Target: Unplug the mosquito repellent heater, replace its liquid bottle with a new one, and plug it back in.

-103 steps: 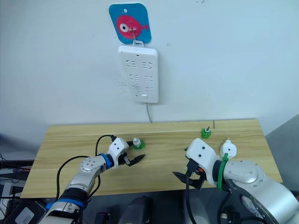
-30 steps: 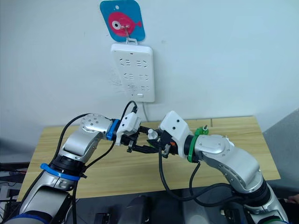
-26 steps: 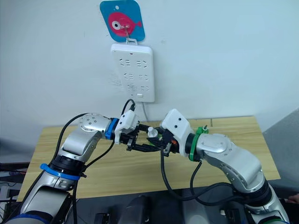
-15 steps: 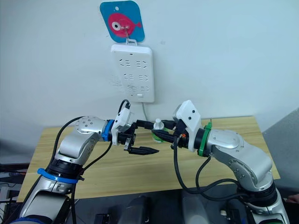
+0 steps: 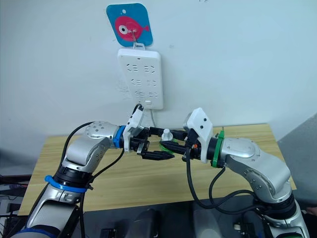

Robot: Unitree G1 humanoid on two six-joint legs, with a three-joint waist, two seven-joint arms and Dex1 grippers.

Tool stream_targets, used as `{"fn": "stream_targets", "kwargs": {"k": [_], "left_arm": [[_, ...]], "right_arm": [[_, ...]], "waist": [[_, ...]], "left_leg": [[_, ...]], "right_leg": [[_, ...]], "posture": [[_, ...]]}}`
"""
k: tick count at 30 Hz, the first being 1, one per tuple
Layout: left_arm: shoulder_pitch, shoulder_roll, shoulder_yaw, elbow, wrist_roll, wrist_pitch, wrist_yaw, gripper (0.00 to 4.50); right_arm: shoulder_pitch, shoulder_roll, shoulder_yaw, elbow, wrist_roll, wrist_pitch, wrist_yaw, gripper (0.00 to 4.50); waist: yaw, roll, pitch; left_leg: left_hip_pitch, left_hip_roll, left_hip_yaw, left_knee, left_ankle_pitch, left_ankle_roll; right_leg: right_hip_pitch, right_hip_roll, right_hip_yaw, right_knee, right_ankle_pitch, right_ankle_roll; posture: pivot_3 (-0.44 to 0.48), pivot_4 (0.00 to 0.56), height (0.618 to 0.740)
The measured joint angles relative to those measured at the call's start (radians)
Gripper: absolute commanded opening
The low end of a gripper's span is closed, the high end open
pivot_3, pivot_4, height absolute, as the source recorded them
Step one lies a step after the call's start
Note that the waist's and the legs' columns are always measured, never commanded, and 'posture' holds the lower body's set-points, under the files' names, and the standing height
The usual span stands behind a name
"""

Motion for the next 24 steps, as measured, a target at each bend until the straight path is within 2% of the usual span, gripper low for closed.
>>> {"fn": "stream_targets", "kwargs": {"k": [1,2,10,16,17,20,24], "left_arm": [[0.0,-0.007,0.0,-0.001,0.0,0.0,0.003,2.4],[0.0,-0.013,0.0,-0.001,0.0,0.0,0.008,2.29],[0.027,-0.019,0.003,-0.03,0.0,-0.013,0.024,2.29],[0.055,-0.006,-0.036,-0.055,0.012,-0.128,-0.047,2.29],[0.055,-0.007,-0.041,-0.055,0.014,-0.145,-0.049,2.29],[0.057,-0.006,-0.041,-0.058,0.014,-0.164,-0.047,2.29],[0.076,0.007,-0.04,-0.077,0.016,-0.174,-0.028,2.29]], "right_arm": [[0.0,-0.001,-0.005,0.0,-0.001,0.0,-0.003,1.1],[0.0,-0.001,-0.008,0.0,-0.001,0.0,-0.003,1.1],[-0.002,-0.024,-0.001,0.011,-0.004,-0.024,0.034,1.1],[-0.144,-0.197,0.094,0.154,-0.022,-0.153,0.402,1.1],[-0.184,-0.211,0.116,0.196,-0.032,-0.176,0.473,1.1],[-0.229,-0.213,0.144,0.265,-0.048,-0.216,0.556,1.1],[-0.247,-0.213,0.148,0.301,-0.039,-0.211,0.606,2.54]], "waist": [[0.0,0.0,0.0],[0.0,0.0,-0.001],[0.0,0.0,-0.001],[0.0,0.0,-0.002],[0.0,-0.001,-0.002],[0.0,-0.001,-0.003],[0.001,-0.001,-0.003]], "left_leg": [[0.0,0.0,0.0,0.0,0.0,0.0],[0.0,0.0,0.0,0.001,0.0,0.0],[0.0,0.0,0.0,0.005,0.0,0.0],[0.002,-0.001,0.001,0.01,-0.001,0.005],[0.002,-0.001,0.001,0.01,-0.001,0.005],[0.002,-0.001,0.001,0.011,0.0,0.006],[0.001,-0.001,0.0,0.01,0.001,0.003]], "right_leg": [[0.0,0.0,0.0,0.0,0.0,0.0],[0.0,0.0,0.0,0.001,0.0,0.0],[0.0,0.0,0.001,0.006,0.0,0.0],[0.002,0.0,0.002,0.008,0.002,0.0],[0.002,0.0,0.002,0.008,0.002,-0.001],[0.002,0.0,0.001,0.009,0.003,-0.001],[0.001,0.0,0.001,0.009,0.003,-0.001]], "posture": [[-0.142,0.188,0.74],[-0.142,0.188,0.74],[-0.148,0.177,0.74],[-0.127,0.174,0.74],[-0.118,0.172,0.74],[-0.114,0.172,0.74],[-0.117,0.177,0.74]]}}
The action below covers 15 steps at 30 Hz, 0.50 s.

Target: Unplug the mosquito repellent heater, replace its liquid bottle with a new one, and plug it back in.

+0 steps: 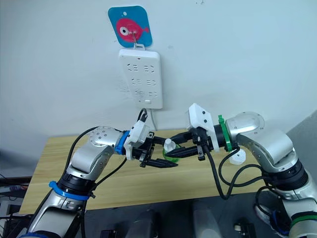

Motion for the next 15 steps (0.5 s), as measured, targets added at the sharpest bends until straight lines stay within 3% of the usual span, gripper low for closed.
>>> {"fn": "stream_targets", "kwargs": {"k": [2,3,11,15], "left_arm": [[0.011,0.004,0.002,0.0,0.001,0.0,0.02,2.29],[0.014,0.004,0.002,0.0,0.002,0.0,0.029,2.29],[0.085,-0.051,0.033,0.015,0.048,-0.034,0.207,2.29],[0.085,-0.086,0.04,0.034,0.079,-0.052,0.283,2.29]], "right_arm": [[0.005,-0.001,-0.012,0.0,-0.001,-0.001,-0.014,3.23],[0.009,-0.002,-0.022,-0.003,-0.002,-0.001,-0.024,3.29],[0.248,-0.109,-0.287,-0.187,0.023,0.065,-0.198,3.29],[0.387,-0.097,-0.323,-0.348,0.035,0.087,-0.316,3.29]], "waist": [[0.0,0.0,0.0],[0.001,0.0,0.0],[0.021,0.0,0.0],[0.023,0.0,-0.003]], "left_leg": [[-0.001,0.0,0.0,0.0,0.0,0.0],[-0.001,0.0,0.0,0.0,0.0,0.0],[-0.001,0.0,0.0,0.0,0.0,0.0],[0.0,0.0,0.0,0.0,-0.001,0.002]], "right_leg": [[0.0,0.0,0.0,0.0,0.0,0.0],[0.0,0.0,0.0,0.0,0.0,0.0],[0.0,-0.001,0.0,0.0,0.0,0.0],[0.0,0.0,0.001,0.001,0.0,0.0]], "posture": [[-0.121,0.179,0.74],[-0.123,0.18,0.74],[-0.142,0.182,0.74],[-0.162,0.182,0.74]]}}
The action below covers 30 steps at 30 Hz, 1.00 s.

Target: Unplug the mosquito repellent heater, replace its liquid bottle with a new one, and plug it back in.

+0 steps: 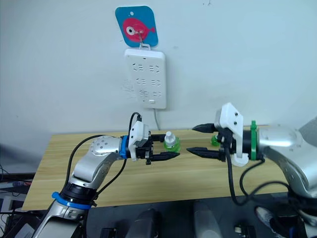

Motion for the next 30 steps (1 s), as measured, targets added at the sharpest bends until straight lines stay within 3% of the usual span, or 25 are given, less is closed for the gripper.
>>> {"fn": "stream_targets", "kwargs": {"k": [6,9,13,16,21,26,30], "left_arm": [[-0.026,-0.058,-0.002,0.035,0.031,-0.019,0.057,2.29],[-0.033,-0.067,-0.002,0.035,0.034,-0.019,0.069,2.29],[-0.033,-0.066,-0.002,0.034,0.035,-0.013,0.075,2.29],[-0.034,-0.066,-0.002,0.034,0.035,-0.01,0.076,2.29],[-0.034,-0.059,-0.002,0.026,0.035,0.004,0.075,2.29],[-0.023,-0.03,-0.001,0.0,0.028,0.015,0.061,2.29],[-0.009,0.069,-0.002,-0.026,-0.015,0.014,-0.086,2.29]], "right_arm": [[0.047,0.304,0.181,-0.078,-0.213,0.005,-0.421,3.29],[0.047,0.391,0.245,-0.078,-0.273,0.015,-0.531,3.29],[0.048,0.423,0.282,-0.076,-0.306,0.018,-0.568,3.29],[0.048,0.44,0.29,-0.072,-0.309,0.016,-0.569,2.74],[0.047,0.437,0.293,-0.055,-0.328,-0.007,-0.561,1.07],[0.013,0.393,0.291,-0.012,-0.32,-0.046,-0.464,1.07],[-0.127,0.25,0.294,0.144,-0.223,-0.129,-0.114,1.07]], "waist": [[-0.017,0.001,-0.012],[-0.022,0.002,-0.014],[-0.023,0.002,-0.018],[-0.024,0.002,-0.018],[-0.024,0.002,-0.019],[-0.026,0.002,-0.019],[-0.029,0.002,-0.019]], "left_leg": [[0.001,0.0,0.001,0.0,0.005,-0.003],[0.001,0.0,0.001,0.0,0.006,-0.003],[0.001,0.0,0.0,0.0,0.007,-0.002],[0.001,0.0,0.0,0.0,0.007,-0.002],[0.001,0.0,0.0,0.0,0.007,-0.002],[0.001,0.0,0.0,0.0,0.007,-0.002],[0.003,0.001,0.002,-0.001,0.006,-0.001]], "right_leg": [[0.0,0.001,0.001,0.0,0.005,-0.001],[0.0,0.001,0.002,0.0,0.006,-0.001],[0.001,0.002,0.002,-0.001,0.007,-0.001],[0.001,0.002,0.002,-0.001,0.007,-0.001],[0.001,0.002,0.002,-0.001,0.007,-0.001],[0.001,0.002,0.001,-0.001,0.007,-0.001],[0.001,0.005,0.001,-0.002,0.007,-0.001]], "posture": [[-0.166,0.176,0.74],[-0.168,0.172,0.74],[-0.168,0.172,0.74],[-0.158,0.171,0.74],[-0.158,0.171,0.74],[-0.15,0.176,0.74],[-0.132,0.177,0.74]]}}
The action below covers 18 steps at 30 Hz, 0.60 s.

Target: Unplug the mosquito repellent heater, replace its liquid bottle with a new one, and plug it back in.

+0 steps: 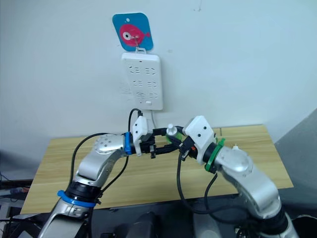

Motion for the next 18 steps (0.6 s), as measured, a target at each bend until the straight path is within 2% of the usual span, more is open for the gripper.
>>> {"fn": "stream_targets", "kwargs": {"k": [2,4,7,13,18], "left_arm": [[0.003,0.043,-0.017,-0.023,-0.021,-0.02,-0.092,2.29],[0.004,0.05,-0.024,-0.039,-0.042,-0.028,-0.145,2.29],[0.018,0.055,-0.037,-0.058,-0.055,-0.028,-0.168,2.29],[0.055,0.051,-0.038,-0.098,-0.058,0.005,-0.103,2.29],[0.084,0.029,-0.033,-0.096,-0.048,0.036,-0.007,2.29]], "right_arm": [[-0.096,-0.072,0.029,0.079,0.043,-0.034,0.205,1.07],[-0.159,-0.099,0.041,0.134,0.073,-0.047,0.342,1.07],[-0.215,-0.11,0.069,0.182,0.082,-0.041,0.443,1.07],[-0.185,-0.111,0.051,0.199,0.065,-0.053,0.433,3.11],[-0.031,-0.162,-0.109,0.105,0.074,-0.014,0.305,3.16]], "waist": [[0.0,0.0,0.0],[0.003,0.0,0.0],[0.007,0.0,0.0],[0.009,0.0,0.0],[0.013,0.0,0.0]], "left_leg": [[0.001,0.001,0.0,-0.001,0.0,0.0],[0.0,0.002,-0.003,-0.001,0.0,0.0],[-0.001,0.002,-0.005,-0.001,0.0,0.0],[-0.002,0.001,-0.004,0.0,0.0,0.0],[-0.002,0.001,-0.004,0.0,0.0,0.0]], "right_leg": [[0.001,0.003,0.0,0.0,0.0,0.0],[0.001,0.002,0.0,-0.002,0.0,-0.001],[0.001,0.002,0.0,-0.002,0.0,-0.001],[0.001,0.0,0.0,-0.003,0.0,-0.001],[0.001,-0.001,0.0,-0.003,0.0,-0.001]], "posture": [[-0.118,0.175,0.74],[-0.106,0.171,0.74],[-0.101,0.176,0.74],[-0.122,0.187,0.74],[-0.139,0.195,0.74]]}}
